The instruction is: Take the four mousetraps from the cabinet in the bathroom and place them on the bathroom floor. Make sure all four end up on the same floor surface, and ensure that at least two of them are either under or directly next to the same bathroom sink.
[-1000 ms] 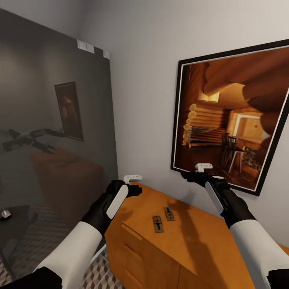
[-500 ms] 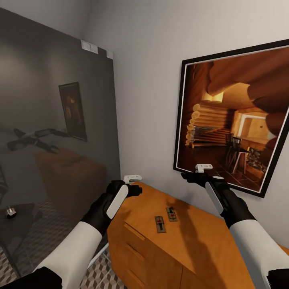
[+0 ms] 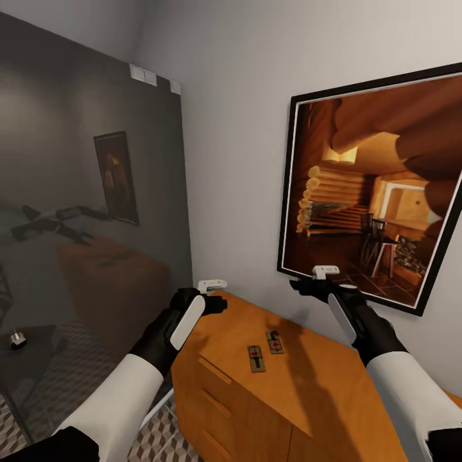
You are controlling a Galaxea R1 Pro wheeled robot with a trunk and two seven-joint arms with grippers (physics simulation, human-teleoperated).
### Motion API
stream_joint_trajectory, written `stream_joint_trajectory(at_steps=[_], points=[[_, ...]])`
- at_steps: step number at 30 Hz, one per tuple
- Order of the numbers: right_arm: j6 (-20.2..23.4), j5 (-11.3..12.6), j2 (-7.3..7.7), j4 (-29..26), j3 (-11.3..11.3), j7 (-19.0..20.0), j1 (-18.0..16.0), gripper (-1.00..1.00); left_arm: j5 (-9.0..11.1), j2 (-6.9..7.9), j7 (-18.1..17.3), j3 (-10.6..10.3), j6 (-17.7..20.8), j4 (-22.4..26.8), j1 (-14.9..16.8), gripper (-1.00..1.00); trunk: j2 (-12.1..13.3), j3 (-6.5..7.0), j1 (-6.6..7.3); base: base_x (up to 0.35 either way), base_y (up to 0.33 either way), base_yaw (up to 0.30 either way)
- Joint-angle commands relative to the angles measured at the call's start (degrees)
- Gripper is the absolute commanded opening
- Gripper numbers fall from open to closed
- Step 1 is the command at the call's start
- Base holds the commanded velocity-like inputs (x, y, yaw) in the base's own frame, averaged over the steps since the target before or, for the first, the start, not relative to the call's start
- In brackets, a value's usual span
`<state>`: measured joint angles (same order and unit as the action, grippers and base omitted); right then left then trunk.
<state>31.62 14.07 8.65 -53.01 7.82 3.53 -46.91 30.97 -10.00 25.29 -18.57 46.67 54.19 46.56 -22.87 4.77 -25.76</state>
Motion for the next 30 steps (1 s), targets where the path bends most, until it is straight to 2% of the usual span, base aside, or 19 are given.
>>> stream_joint_trajectory(at_steps=[1,14,19,21,23,25,27,28,30], points=[[0.3,0.0,0.05,0.5,0.1,0.1,0.0,1.0,0.6,0.0,0.6,-0.1,0.1,0.0,0.0,1.0,0.0,-0.03,-0.02,0.0,0.0,0.0],[0.8,0.1,-0.21,8.9,0.3,0.0,0.0,1.0,0.6,0.0,0.5,-0.1,0.1,0.0,0.0,1.0,0.0,-0.03,-0.02,0.0,0.0,0.0],[1.1,0.0,-2.02,12.4,1.2,-0.4,0.0,1.0,0.6,0.0,0.5,-0.1,0.1,0.0,0.0,1.0,0.0,-0.03,-0.02,0.0,0.0,0.0],[1.4,-0.2,-3.67,13.9,2.5,-0.6,0.0,1.0,0.6,0.0,0.5,-0.1,0.2,0.0,0.0,1.0,0.0,-0.03,-0.02,0.0,0.0,0.0],[1.6,-0.3,-4.56,14.5,3.8,-0.7,0.0,1.0,0.6,0.0,0.5,-0.1,0.1,0.0,0.0,1.0,0.0,-0.03,-0.02,0.0,0.0,0.0],[1.8,-0.3,-5.26,14.9,5.3,-0.8,0.0,1.0,0.6,0.0,0.5,-0.1,0.1,0.0,0.0,1.0,0.0,-0.03,-0.02,0.0,0.0,0.0],[2.0,-0.3,-5.9,15.3,7.8,-0.8,0.0,1.0,0.6,0.0,0.5,-0.1,0.1,0.0,0.0,1.0,0.0,-0.03,-0.02,0.0,0.0,0.0],[2.1,-0.3,-6.36,15.6,10.2,-1.5,0.0,1.0,0.6,0.0,0.5,-0.1,0.1,0.0,0.0,1.0,0.0,-0.03,-0.02,0.0,0.0,0.0],[2.1,-0.3,-6.44,15.6,10.5,-2.4,0.0,1.0,0.6,0.0,0.6,-0.1,0.1,0.0,0.0,1.0,0.0,-0.03,-0.02,0.0,0.0,0.0]])
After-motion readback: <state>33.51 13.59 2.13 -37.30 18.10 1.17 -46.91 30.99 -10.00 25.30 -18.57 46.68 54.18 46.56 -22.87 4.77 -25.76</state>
